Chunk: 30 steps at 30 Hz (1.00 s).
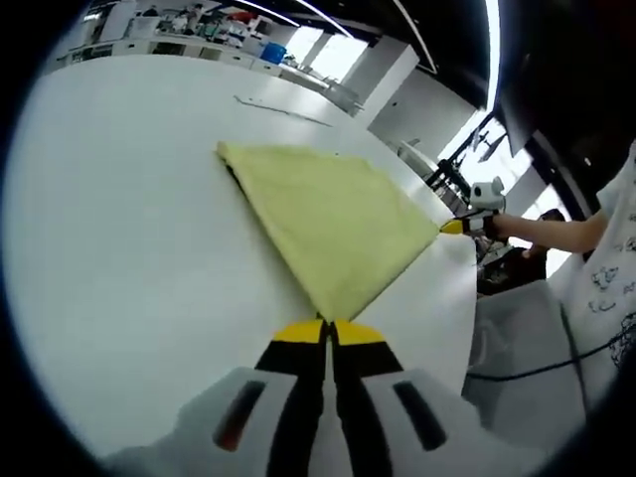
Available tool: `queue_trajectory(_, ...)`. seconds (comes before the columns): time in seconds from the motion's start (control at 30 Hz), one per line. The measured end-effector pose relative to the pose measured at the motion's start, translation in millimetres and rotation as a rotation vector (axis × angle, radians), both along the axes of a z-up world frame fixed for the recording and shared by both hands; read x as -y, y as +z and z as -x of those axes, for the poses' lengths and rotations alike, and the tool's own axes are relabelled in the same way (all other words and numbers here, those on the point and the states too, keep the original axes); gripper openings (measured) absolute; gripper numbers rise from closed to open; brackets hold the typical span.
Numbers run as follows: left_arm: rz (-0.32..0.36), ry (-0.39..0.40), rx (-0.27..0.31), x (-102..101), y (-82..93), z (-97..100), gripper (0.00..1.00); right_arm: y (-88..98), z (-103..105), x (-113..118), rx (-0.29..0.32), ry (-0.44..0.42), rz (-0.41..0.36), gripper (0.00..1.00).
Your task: Fold the garment on the visible template until the final outline fits inside the template.
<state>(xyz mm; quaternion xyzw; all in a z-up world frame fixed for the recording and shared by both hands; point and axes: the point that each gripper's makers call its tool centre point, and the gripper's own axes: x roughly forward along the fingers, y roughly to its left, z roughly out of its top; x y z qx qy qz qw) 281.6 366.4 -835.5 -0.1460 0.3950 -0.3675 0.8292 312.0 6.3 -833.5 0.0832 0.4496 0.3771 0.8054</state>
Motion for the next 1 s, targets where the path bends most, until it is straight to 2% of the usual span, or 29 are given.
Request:
queue_trajectory(0.3,0.008,0.007,-0.015,4,-2.0,25.2,0.0,-0.3,24,2,-0.027,-0.019,-0.015,0.0)
queue_trajectory(0.57,-0.008,0.029,-0.021,6,-1.7,27.3,0.0,1.9,31,-2,-0.027,-0.041,-0.021,0.0)
queue_trajectory(0.63,-0.031,0.019,-0.002,6,-0.2,27.6,0.0,2.6,31,-2,-0.019,-0.046,-0.025,0.0)
queue_trajectory(0.67,-0.038,0.015,0.005,6,0.5,27.7,0.0,3.6,30,-1,0.004,-0.049,-0.014,0.0)
queue_trajectory(0.73,-0.044,0.017,0.011,3,1.4,27.2,0.02,5.5,32,0,-0.001,-0.055,-0.018,0.0)
queue_trajectory(0.83,-0.058,0.025,0.038,0,6.9,30.0,0.1,12.1,35,3,0.015,-0.076,-0.023,0.09)
queue_trajectory(0.93,-0.067,0.032,0.071,1,15.6,32.8,0.21,20.6,37,9,0.06,-0.08,-0.015,0.18)
queue_trajectory(1.0,-0.066,0.039,0.087,0,21.0,34.4,0.24,29.2,39,13,0.096,-0.09,-0.006,0.29)
